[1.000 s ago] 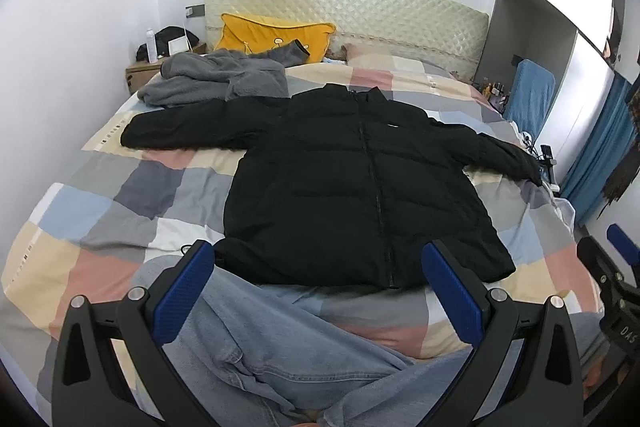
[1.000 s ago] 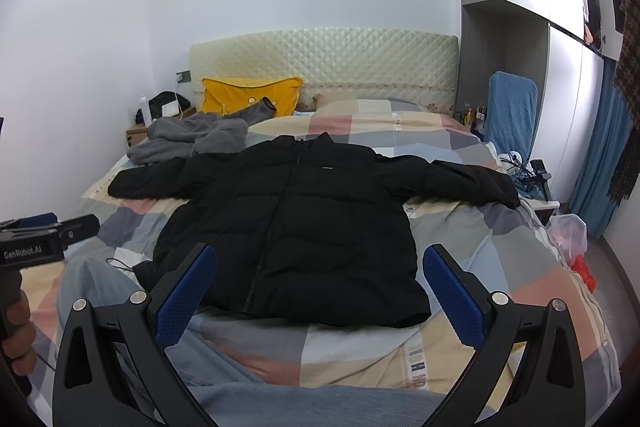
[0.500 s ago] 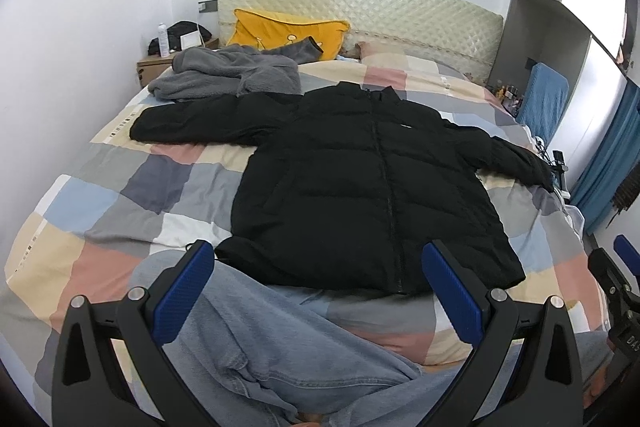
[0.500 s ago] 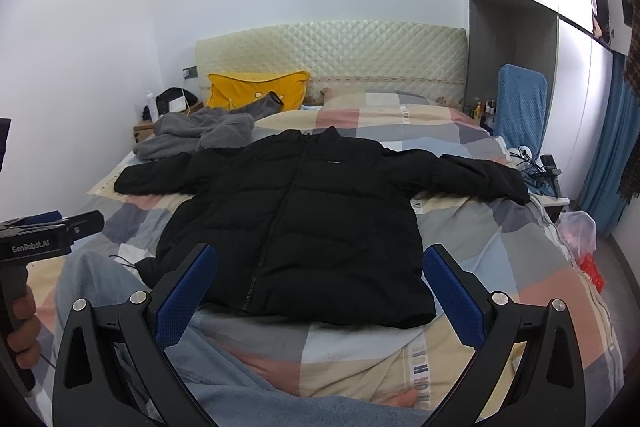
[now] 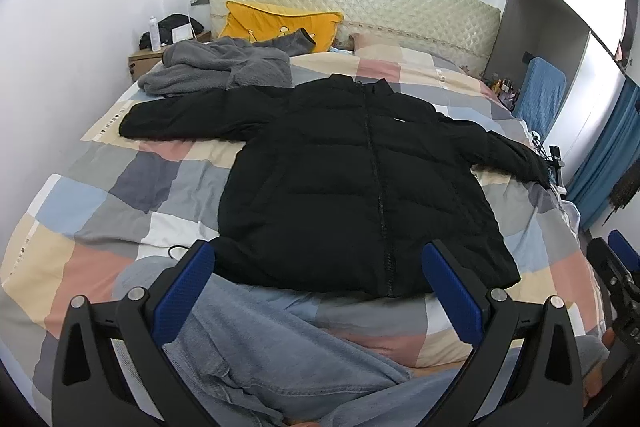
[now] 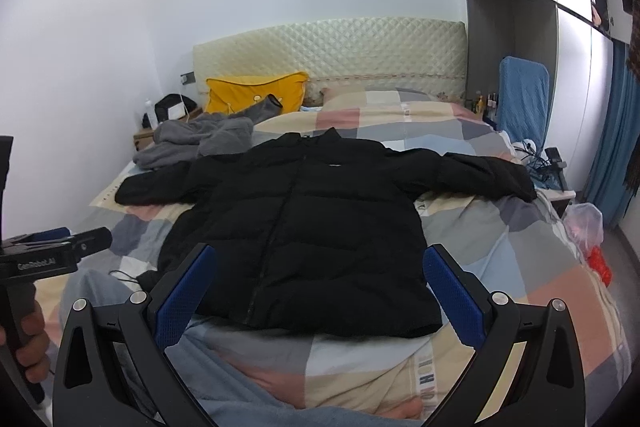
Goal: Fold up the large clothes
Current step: 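Move the right gripper to the jacket sleeve cuff and grasp it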
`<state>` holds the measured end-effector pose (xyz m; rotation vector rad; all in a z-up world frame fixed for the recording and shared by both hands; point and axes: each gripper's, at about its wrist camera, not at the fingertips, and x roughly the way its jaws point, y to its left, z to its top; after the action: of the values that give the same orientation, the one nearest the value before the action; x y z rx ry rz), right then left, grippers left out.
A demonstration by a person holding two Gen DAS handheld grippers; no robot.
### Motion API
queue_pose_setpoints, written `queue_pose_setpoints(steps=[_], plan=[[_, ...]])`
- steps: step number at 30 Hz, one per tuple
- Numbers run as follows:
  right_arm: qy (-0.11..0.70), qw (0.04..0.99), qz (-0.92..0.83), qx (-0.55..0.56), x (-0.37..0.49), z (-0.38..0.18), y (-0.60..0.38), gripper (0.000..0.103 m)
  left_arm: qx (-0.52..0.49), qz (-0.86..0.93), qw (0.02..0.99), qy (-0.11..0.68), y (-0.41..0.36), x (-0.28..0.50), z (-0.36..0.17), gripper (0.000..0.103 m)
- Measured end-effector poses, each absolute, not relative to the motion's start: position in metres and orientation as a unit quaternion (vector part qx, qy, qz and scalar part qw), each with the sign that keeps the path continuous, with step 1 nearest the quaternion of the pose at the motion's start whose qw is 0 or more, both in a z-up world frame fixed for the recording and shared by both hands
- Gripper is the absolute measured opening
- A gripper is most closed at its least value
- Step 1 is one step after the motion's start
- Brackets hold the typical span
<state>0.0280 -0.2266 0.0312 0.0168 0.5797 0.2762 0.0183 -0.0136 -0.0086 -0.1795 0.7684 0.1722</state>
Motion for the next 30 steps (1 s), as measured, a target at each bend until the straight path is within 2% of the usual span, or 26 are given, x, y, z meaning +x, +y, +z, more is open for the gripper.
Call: queue_pose_setpoints(steps=[20,30], plan=[[0.232,0.969,0.082,0.021,0.125,0.042,-0.252,0.103,-0.047,0.007,0.938,0.342,-0.046,0.124,0.008,0.103],[0.216,0.974,0.058,0.036,0.192,0.000,-0.291,0.103,-0.010,-0.028,0.939,0.343,-0.070,0.192,-0.030,0.103]])
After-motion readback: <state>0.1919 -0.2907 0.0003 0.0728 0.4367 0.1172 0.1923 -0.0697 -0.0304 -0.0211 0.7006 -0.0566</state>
